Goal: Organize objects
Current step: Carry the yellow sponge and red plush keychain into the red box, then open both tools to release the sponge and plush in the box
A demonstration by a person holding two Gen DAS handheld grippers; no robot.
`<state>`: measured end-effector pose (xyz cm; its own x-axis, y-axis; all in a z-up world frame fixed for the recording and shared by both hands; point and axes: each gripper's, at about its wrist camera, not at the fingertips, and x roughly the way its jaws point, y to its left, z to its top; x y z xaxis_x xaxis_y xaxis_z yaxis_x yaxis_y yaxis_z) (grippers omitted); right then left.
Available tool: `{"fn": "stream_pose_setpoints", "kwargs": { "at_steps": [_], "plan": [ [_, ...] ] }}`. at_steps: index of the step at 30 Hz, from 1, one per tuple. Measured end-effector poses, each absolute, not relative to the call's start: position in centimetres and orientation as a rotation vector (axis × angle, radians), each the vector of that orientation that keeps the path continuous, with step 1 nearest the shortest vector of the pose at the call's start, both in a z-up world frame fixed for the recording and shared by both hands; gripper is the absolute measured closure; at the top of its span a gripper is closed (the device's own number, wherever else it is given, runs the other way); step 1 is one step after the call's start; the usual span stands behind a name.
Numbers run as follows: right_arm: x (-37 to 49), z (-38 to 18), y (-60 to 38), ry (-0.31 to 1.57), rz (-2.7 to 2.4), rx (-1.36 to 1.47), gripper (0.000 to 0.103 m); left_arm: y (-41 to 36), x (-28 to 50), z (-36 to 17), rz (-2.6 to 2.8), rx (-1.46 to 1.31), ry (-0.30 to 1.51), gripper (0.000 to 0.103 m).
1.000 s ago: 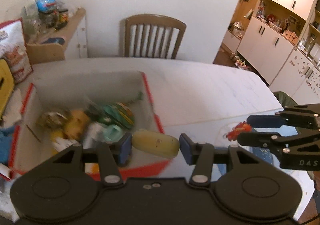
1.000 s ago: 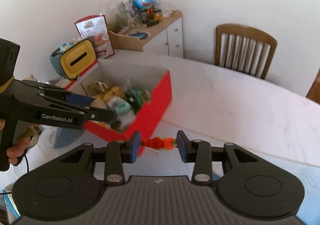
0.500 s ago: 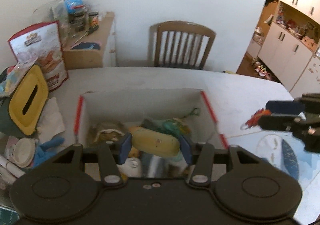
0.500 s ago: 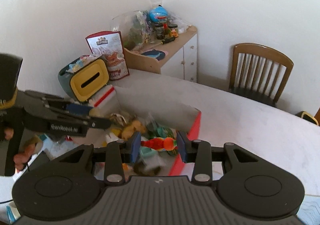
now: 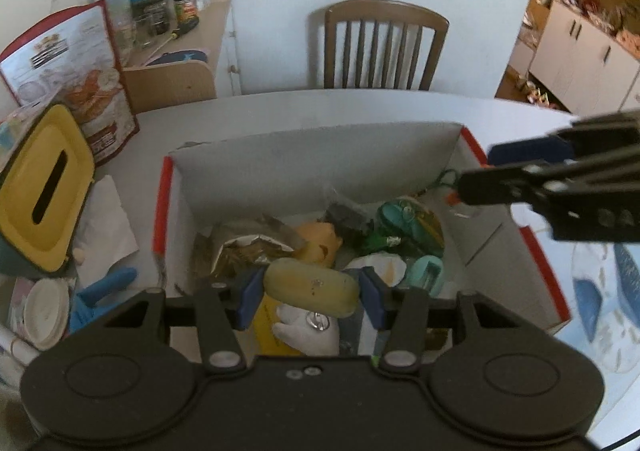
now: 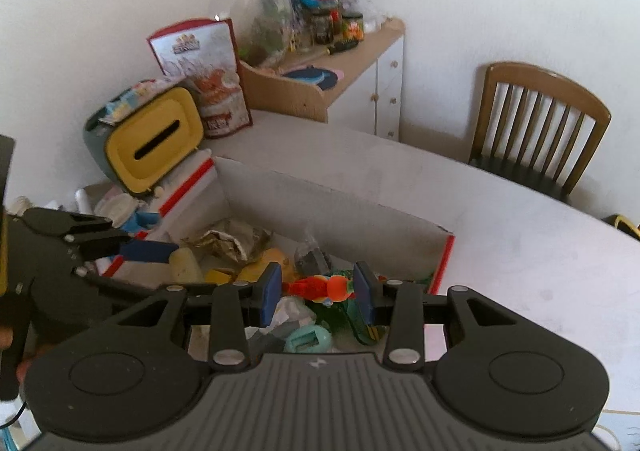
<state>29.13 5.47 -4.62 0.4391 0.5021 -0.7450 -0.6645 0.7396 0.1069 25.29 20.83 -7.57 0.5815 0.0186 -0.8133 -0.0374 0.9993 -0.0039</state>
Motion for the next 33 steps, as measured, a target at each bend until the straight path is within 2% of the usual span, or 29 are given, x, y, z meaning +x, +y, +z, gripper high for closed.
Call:
{"fn": "stream_pose_setpoints", "kwargs": {
  "at_steps": [19, 33],
  "plan": [
    [31.5, -10.8, 8.3, 0.999, 0.693, -0.208, 0.065, 20.9, 27.6, -12.2, -0.01, -0.002, 1.037, 0.053],
    [30.8, -10.9, 6.7, 1.02, 0.672, -0.148, 0.063, 21.2, 27.5, -12.8, -0.001, -0.03, 1.073, 0.052]
  ]
}}
